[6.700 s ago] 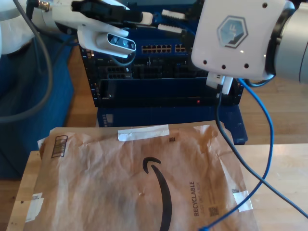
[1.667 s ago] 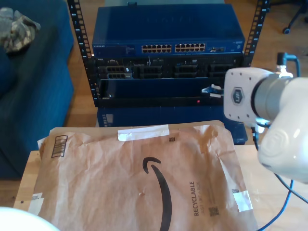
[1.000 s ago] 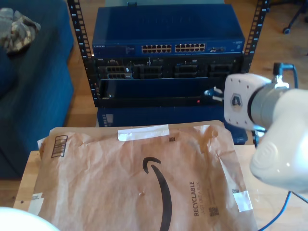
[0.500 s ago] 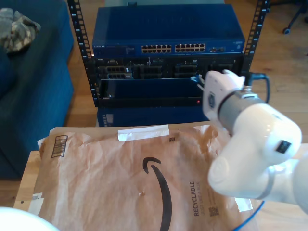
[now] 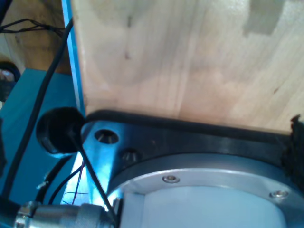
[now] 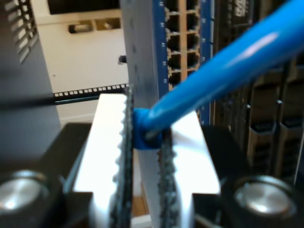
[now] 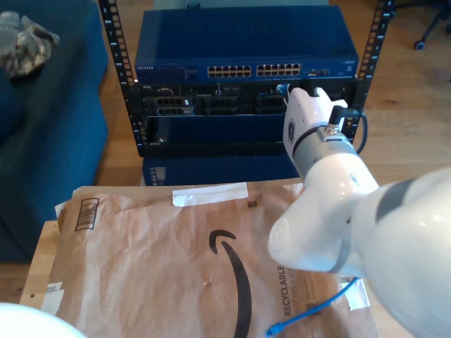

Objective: Grab the cable and plug it in

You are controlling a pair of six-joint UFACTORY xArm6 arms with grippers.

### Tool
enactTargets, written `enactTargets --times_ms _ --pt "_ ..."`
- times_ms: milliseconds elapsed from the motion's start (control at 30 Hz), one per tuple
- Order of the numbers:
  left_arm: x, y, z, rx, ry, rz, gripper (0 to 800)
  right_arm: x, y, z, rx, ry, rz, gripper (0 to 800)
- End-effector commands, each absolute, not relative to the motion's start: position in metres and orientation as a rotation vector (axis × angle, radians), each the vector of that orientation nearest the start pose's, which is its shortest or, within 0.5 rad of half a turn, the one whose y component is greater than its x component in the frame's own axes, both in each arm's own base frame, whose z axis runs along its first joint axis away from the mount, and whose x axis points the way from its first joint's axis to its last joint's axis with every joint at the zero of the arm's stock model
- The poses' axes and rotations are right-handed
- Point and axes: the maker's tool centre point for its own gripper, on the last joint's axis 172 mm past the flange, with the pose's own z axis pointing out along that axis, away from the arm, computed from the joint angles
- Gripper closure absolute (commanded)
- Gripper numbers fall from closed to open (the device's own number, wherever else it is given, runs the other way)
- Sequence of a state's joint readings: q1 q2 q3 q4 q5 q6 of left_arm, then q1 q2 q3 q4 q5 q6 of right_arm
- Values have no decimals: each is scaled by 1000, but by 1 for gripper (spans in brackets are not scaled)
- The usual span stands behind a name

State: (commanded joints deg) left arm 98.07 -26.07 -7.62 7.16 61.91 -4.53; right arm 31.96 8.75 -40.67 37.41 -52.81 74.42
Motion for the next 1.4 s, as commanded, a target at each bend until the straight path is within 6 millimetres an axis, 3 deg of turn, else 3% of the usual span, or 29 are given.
enactTargets --times_ms 100,200,367,500,633,900,1400 --pt "-42 114 32 1837 2100 -577 0 583 165 306 -1303 1346 -1074 800" --pt "-41 113 32 1838 2097 -578 0 607 151 315 -1248 1362 -1103 800" --pt "-42 114 32 1840 2099 -576 0 632 158 315 -1217 1360 -1109 800" --pt "-42 114 32 1838 2101 -576 0 631 150 312 -1207 1381 -1116 800" --pt "-42 114 32 1838 2101 -576 0 618 122 313 -1120 1433 -1180 800" --pt "-42 114 32 1839 2098 -577 0 609 109 297 -1107 1468 -1220 800" --pt "-42 114 32 1837 2100 -577 0 623 120 291 -1090 1446 -1240 800"
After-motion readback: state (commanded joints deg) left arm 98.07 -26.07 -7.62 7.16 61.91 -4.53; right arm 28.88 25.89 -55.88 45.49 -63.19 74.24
